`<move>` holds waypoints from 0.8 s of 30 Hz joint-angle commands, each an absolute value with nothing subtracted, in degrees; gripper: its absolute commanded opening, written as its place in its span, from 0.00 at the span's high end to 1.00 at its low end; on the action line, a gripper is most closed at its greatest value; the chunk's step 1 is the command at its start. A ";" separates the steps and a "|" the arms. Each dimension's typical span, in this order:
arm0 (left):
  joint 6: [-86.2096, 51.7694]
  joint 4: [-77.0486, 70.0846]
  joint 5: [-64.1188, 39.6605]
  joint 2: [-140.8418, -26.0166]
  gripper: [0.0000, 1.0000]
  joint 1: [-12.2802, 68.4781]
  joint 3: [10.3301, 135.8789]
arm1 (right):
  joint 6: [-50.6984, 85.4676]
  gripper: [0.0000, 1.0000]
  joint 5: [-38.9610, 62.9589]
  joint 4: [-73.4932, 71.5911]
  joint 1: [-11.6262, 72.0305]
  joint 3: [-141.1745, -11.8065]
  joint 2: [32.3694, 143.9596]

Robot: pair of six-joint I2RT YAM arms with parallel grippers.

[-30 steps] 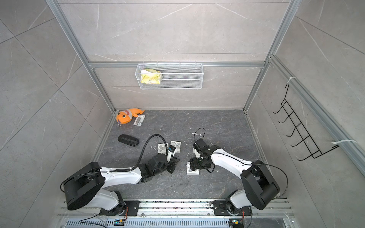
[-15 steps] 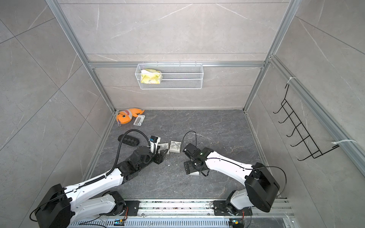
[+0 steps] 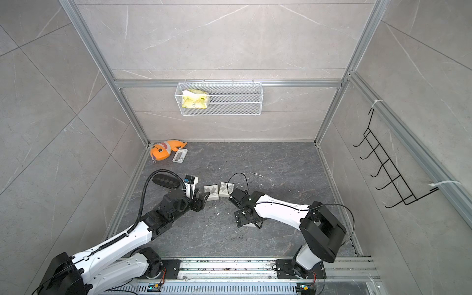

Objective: Take the necklace out of the lift-off lid jewelry box
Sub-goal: Move the jewelry box to the center of the board.

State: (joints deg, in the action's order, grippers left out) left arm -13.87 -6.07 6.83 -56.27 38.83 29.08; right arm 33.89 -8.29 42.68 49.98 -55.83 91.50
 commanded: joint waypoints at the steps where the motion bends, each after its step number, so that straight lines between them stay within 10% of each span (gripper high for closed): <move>1: -12.97 -7.12 5.61 -55.99 0.35 38.41 28.83 | 34.51 0.11 -9.60 41.46 49.77 -56.82 93.56; 24: -11.30 -9.69 2.34 -59.92 0.35 36.31 30.73 | 16.86 0.23 -4.17 38.08 10.64 -59.81 92.69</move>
